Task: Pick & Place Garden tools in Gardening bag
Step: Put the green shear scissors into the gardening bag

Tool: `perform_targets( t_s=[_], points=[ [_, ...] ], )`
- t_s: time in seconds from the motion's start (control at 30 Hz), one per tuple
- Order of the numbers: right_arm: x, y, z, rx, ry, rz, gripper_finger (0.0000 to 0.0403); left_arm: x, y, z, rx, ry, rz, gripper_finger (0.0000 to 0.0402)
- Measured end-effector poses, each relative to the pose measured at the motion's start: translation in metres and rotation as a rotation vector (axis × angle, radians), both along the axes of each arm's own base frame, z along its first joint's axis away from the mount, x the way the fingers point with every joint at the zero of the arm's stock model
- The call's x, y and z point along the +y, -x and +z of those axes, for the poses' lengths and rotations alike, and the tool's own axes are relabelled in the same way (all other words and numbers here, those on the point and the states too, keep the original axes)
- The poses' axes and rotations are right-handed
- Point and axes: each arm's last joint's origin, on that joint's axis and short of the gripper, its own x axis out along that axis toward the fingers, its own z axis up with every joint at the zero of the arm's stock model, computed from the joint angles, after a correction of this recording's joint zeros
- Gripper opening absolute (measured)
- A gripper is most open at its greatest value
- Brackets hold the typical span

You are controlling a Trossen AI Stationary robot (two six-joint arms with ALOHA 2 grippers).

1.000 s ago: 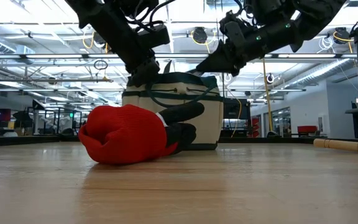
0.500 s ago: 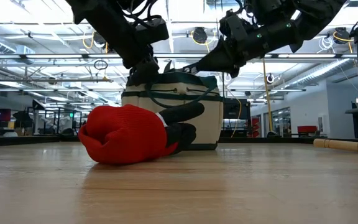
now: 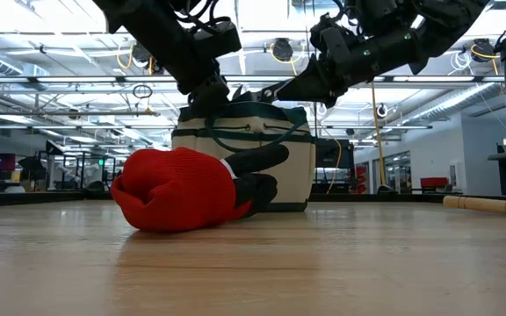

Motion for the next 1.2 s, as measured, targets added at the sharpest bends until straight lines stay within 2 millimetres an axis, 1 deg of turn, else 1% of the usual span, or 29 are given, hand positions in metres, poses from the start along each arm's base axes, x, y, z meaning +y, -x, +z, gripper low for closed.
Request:
perform_targets(
  t_s=[0.3, 0.6, 0.73, 0.9, 1.1, 1.2],
  points=[
    [0.0, -0.0001, 0.0004, -0.007, -0.018, -0.005, 0.0024, 0.0, 0.0001, -0.0002, 0.011, -0.006, -0.007, 0.0067],
    [-0.0003, -0.0014, 0.0058, -0.062, -0.01, -0.007, 0.008, -0.0001, 0.0002, -0.0004, 0.015, -0.006, -0.01, 0.0067],
    [-0.0002, -0.001, 0.004, -0.043, -0.009, -0.005, 0.0087, -0.0001, -0.0001, -0.0001, 0.01, -0.006, -0.01, 0.0067],
    [-0.0002, -0.0011, 0.0042, -0.045, -0.002, -0.004, 0.0069, 0.0, -0.0002, 0.0002, 0.006, -0.007, -0.007, 0.0067],
    [-0.0003, -0.001, 0.0041, -0.041, 0.014, -0.002, 0.0012, 0.0, -0.0002, 0.0002, 0.006, -0.009, -0.005, 0.0067],
    [-0.0005, -0.0009, 0.0037, -0.035, 0.022, 0.001, 0.0011, 0.0, -0.0001, 0.0002, 0.006, -0.009, -0.004, 0.0067]
  ],
)
